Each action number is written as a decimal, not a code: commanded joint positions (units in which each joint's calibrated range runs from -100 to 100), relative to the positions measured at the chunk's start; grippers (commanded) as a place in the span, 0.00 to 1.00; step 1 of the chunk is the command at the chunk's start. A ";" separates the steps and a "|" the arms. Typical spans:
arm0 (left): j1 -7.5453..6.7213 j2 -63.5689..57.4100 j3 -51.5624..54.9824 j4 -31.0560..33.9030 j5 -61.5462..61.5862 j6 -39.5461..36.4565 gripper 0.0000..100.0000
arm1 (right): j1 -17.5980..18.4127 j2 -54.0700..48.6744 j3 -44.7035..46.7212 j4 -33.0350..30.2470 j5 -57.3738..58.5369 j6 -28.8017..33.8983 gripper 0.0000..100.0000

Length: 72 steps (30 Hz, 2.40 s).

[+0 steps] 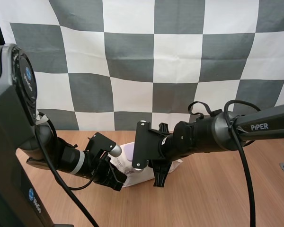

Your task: Open the wet wipes lid

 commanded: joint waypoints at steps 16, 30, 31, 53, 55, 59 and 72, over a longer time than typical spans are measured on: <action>-0.01 -0.02 -0.02 1.54 0.13 0.93 0.00 | 2.49 0.03 -0.01 -0.73 -4.62 0.05 0.41; -0.01 -0.02 -0.02 1.41 0.28 0.93 0.00 | 1.42 0.03 -0.01 -3.03 -3.90 0.05 0.41; -0.01 -0.02 -0.02 1.41 0.28 0.93 0.00 | 1.42 0.03 -0.01 -3.30 -3.13 0.05 0.41; -0.01 -0.02 -0.02 1.41 0.28 0.93 0.00 | 1.42 0.12 -0.01 -5.06 -7.88 0.45 0.38; -0.01 -0.02 -0.02 1.41 0.28 0.93 0.00 | 1.42 0.12 -0.01 -4.94 -7.88 0.45 0.32; -0.01 -0.02 -0.02 1.41 0.45 0.93 0.00 | 1.42 0.12 -0.01 -4.94 -7.88 0.45 0.07; -0.01 -0.02 -0.02 1.51 2.17 0.93 0.00 | 1.42 0.12 -0.01 -1.70 -16.63 0.45 0.00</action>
